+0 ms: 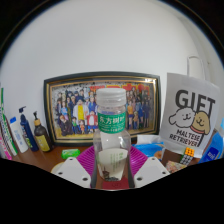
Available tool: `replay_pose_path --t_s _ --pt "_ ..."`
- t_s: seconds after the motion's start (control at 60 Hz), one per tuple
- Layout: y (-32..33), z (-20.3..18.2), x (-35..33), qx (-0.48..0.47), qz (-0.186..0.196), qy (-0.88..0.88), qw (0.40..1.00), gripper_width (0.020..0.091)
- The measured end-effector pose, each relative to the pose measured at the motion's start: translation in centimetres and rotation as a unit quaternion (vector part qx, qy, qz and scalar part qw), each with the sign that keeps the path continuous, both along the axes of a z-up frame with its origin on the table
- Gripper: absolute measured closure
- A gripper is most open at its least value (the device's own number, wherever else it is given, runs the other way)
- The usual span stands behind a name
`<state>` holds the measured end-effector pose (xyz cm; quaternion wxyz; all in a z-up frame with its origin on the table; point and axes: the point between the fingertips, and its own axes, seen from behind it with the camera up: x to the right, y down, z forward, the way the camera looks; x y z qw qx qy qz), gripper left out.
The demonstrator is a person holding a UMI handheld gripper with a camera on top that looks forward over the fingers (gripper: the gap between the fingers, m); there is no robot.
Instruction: Pour water
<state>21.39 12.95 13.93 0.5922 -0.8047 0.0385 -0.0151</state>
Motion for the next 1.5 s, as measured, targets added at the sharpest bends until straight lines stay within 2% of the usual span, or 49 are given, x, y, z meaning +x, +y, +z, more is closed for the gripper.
replay_pose_path --t_s 0.25,0.267,0.383,0.5,0.533,0.6,0.65,0.717,0.95,1.25,1.5 --pt "-0.3 -7.4 0.7 -0.051 0.013 0.005 0.999 0.0676" --pt "-0.4 -7.7 0.7 -0.054 0.013 0.005 0.998 0.0658" --pt "-0.5 -7.4 0.7 -0.037 0.017 -0.004 0.999 0.0654" --pt "-0.6 -7.6 0.6 -0.044 0.017 -0.004 0.999 0.0558" --pt "-0.8 -7.9 0.6 -0.056 0.017 -0.005 0.998 0.0503" --pt "-1.5 -8.4 0.6 -0.084 0.013 -0.002 0.996 0.0234" --pt "-2.1 -8.0 0.5 -0.089 0.01 0.0 0.996 0.0277" --pt "-3.2 -7.0 0.7 -0.091 0.003 -0.004 0.996 0.0237" --pt "-9.9 -2.8 -1.0 -0.113 -0.003 -0.022 0.993 0.0248" --pt "-23.3 4.7 -7.8 -0.134 0.002 -0.02 0.991 0.025" --pt "-32.6 7.9 -12.0 -0.139 0.013 -0.038 0.989 0.0251"
